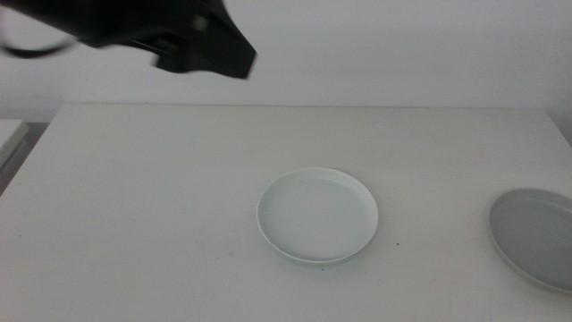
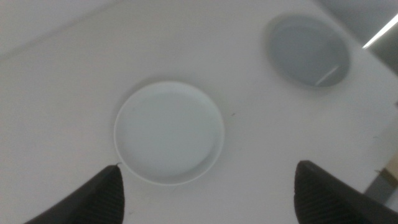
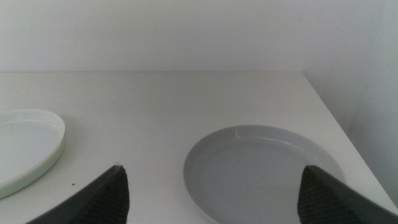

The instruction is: Stack the three bowls on top of each other.

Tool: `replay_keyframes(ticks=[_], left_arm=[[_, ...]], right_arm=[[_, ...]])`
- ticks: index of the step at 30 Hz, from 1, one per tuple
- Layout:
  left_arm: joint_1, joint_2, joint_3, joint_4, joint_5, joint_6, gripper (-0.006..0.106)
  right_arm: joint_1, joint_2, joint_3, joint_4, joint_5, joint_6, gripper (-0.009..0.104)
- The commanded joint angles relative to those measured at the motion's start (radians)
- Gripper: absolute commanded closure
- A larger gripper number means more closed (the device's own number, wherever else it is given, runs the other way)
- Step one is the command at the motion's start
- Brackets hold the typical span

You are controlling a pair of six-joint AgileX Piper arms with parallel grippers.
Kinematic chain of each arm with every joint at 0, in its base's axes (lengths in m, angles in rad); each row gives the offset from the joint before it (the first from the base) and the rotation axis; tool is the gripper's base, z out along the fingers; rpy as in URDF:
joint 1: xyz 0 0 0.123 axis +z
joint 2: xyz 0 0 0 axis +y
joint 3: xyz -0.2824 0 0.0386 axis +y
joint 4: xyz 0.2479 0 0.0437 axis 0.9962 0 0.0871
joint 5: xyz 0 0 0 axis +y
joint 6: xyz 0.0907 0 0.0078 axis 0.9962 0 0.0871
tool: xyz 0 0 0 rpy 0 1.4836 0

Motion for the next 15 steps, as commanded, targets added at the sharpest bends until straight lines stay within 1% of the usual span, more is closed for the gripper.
replay_keyframes(ticks=[1,5,10,15], left_arm=[[0.000,-0.071,-0.002,-0.016,0.023,0.006,0.007],[0.000,-0.189,0.004,-0.012,0.023,0.001,0.007],[0.000,-0.321,0.062,-0.012,-0.012,-0.024,0.007],[0.000,-0.382,0.077,-0.012,-0.025,-0.026,0.007]], right_arm=[[-0.001,-0.005,0.003,-0.006,-0.009,-0.006,0.002],[-0.001,-0.005,0.003,-0.006,-0.009,-0.006,0.002],[-0.001,-0.005,0.003,-0.006,-0.009,-0.006,0.002],[-0.001,-0.005,0.003,-0.006,-0.009,-0.006,0.002]])
